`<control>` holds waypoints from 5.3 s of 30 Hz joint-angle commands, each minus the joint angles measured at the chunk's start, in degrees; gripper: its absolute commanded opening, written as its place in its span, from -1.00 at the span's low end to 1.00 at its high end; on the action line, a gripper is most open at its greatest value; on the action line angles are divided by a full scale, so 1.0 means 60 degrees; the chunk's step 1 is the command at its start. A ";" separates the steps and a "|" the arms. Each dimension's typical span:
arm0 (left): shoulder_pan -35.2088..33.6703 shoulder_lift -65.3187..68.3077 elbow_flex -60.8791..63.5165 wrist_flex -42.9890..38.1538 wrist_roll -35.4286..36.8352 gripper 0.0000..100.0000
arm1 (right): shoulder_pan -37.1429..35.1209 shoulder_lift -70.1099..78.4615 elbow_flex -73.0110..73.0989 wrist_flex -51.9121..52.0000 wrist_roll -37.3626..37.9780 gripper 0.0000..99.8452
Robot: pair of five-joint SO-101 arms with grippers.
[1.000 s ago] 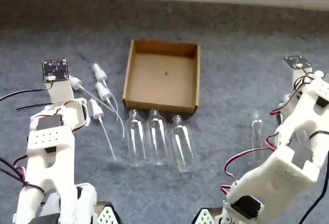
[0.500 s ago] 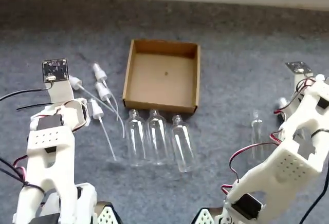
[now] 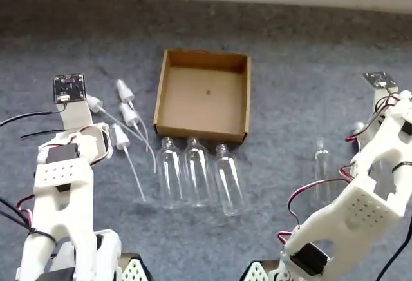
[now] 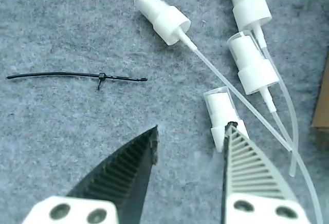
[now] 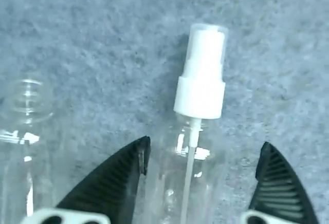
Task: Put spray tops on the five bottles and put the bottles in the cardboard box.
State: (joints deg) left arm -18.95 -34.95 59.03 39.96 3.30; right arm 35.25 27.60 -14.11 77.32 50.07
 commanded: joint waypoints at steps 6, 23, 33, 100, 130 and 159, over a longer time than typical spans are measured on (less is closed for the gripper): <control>0.0212 -0.0256 -0.0051 -0.0132 0.0015 -0.60 | 0.0227 -0.0154 -0.0462 0.0476 -0.0059 -0.50; 0.0212 -0.0256 -0.0051 -0.0132 0.0015 -0.60 | 0.0227 0.0857 -0.0520 0.0491 -0.0059 -0.73; 0.0212 -0.0256 -0.0051 -0.0132 0.0015 -0.60 | 0.0374 0.0916 -0.1429 0.1341 -0.0132 -0.99; 0.0212 -0.0271 -0.0051 -0.0161 0.0015 -0.60 | -0.8007 -1.0908 0.6967 -0.7070 -0.7458 -0.99; 0.0212 -0.0271 -0.0051 -0.0161 0.0000 -0.60 | -1.0762 -0.2674 0.6352 -1.8571 -0.7473 -0.99; 0.0212 -0.0271 -0.0051 -0.0161 0.0000 -0.60 | -1.0381 0.0374 0.5487 -2.1429 -0.7487 -0.99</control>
State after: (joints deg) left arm -18.95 -34.95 59.03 39.96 3.30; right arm -27.87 29.45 24.40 -49.98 5.85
